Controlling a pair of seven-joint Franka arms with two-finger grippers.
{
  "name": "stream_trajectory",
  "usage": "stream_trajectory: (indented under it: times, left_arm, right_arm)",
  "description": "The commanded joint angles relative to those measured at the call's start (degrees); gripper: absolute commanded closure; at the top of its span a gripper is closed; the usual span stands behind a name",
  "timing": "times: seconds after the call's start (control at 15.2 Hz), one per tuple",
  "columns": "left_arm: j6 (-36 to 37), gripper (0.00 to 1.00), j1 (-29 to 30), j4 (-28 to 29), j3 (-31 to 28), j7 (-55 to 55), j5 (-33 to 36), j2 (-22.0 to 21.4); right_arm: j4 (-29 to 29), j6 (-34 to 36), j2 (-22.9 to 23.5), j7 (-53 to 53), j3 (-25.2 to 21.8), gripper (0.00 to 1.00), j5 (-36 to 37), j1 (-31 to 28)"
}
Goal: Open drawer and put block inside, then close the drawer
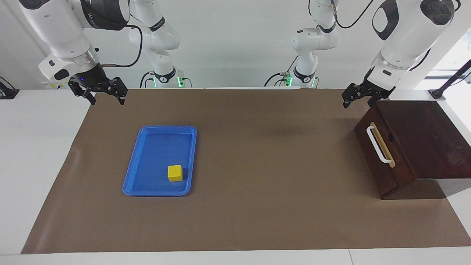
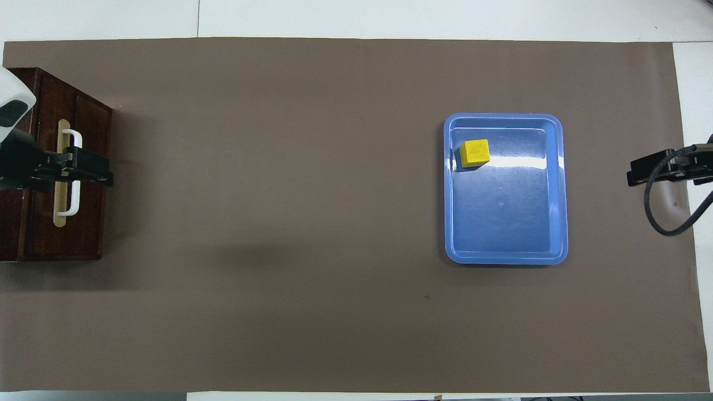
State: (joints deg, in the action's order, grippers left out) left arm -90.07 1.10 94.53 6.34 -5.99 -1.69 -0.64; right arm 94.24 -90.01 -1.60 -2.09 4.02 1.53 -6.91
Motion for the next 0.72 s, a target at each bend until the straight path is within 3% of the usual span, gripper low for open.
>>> stream_trajectory:
  times: [0.0,0.66]
  left_arm:
    - [0.3,0.0,0.3,0.7,0.2,0.6,0.7,-1.1]
    - [0.3,0.0,0.3,0.7,0.1,0.6,0.7,-1.1]
  right_arm:
    - [0.1,-0.5,-0.4,-1.2,0.6,0.0,1.1,-0.8]
    - [0.0,-0.7,-0.3,-1.3,0.6,0.0,0.5,-0.6]
